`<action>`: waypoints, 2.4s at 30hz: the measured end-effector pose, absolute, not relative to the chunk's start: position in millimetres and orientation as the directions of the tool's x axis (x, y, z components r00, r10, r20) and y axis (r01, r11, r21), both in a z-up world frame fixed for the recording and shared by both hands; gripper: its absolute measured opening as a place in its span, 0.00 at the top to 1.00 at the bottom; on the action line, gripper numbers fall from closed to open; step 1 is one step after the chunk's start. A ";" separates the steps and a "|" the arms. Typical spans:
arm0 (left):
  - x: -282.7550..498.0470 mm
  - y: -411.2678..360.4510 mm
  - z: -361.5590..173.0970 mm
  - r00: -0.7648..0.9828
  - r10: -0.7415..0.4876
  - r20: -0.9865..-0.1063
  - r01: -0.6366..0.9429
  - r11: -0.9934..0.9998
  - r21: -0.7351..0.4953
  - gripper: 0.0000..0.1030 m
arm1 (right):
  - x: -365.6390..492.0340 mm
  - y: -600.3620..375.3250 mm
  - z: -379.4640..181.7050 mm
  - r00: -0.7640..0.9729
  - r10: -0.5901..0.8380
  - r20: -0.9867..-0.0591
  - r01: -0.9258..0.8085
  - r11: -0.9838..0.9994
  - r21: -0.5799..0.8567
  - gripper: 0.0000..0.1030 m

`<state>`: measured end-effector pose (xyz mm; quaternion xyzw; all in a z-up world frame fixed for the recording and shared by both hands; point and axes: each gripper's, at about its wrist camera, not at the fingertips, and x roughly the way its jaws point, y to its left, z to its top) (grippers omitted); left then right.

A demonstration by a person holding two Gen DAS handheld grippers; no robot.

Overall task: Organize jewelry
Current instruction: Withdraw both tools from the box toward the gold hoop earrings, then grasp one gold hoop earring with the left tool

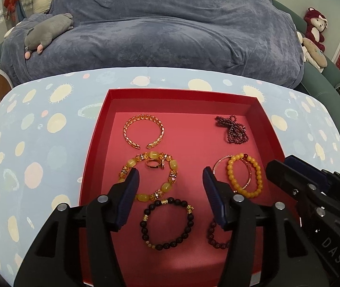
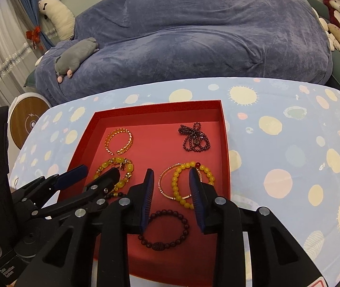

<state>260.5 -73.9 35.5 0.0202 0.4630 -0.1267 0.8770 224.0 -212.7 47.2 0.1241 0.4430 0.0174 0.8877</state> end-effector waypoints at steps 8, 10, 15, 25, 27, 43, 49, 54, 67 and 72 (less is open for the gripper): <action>237.4 -69.7 59.6 0.567 -0.211 -0.796 0.256 0.964 -0.073 0.49 | 196.9 -209.9 69.3 0.632 0.144 -0.761 0.073 0.967 0.244 0.70; 231.1 -68.6 64.0 0.569 -0.214 -0.794 0.257 0.963 -0.075 0.49 | 190.8 -208.4 74.0 0.636 0.143 -0.758 0.071 0.968 0.241 0.70; 215.8 -66.2 74.8 0.580 -0.219 -0.785 0.261 0.962 -0.077 0.49 | 174.2 -205.1 84.5 0.646 0.136 -0.751 0.062 0.971 0.230 0.70; 177.5 -62.6 83.9 0.584 -0.234 -0.777 0.288 0.955 -0.071 0.49 | 134.5 -200.1 94.9 0.657 0.135 -0.742 0.048 0.974 0.220 0.70; 167.9 -62.0 80.1 0.576 -0.237 -0.783 0.293 0.953 -0.072 0.49 | 124.3 -199.9 92.2 0.653 0.135 -0.745 0.048 0.974 0.219 0.70; 76.9 -65.1 14.8 0.456 -0.216 -0.863 0.302 0.950 -0.079 0.48 | 36.5 -203.1 35.9 0.554 0.087 -0.828 0.127 0.974 0.188 0.70; 55.7 -61.2 0.1 0.439 -0.226 -0.869 0.286 0.953 -0.104 0.47 | 15.8 -223.8 17.2 0.516 0.065 -0.854 0.196 0.962 0.192 0.70; 46.8 -67.6 -5.2 0.433 -0.242 -0.868 0.294 0.949 -0.118 0.47 | 4.8 -235.3 5.7 0.488 0.051 -0.872 0.243 0.951 0.192 0.70; 44.0 -95.3 -16.6 0.444 -0.234 -0.865 0.343 0.936 -0.077 0.53 | 0.8 -225.1 -2.2 0.464 0.046 -0.885 0.208 0.965 0.159 0.70; 43.1 -101.1 -17.5 0.469 -0.217 -0.856 0.363 0.931 -0.037 0.66 | 1.9 -226.9 -6.0 0.456 0.055 -0.888 0.214 0.962 0.169 0.70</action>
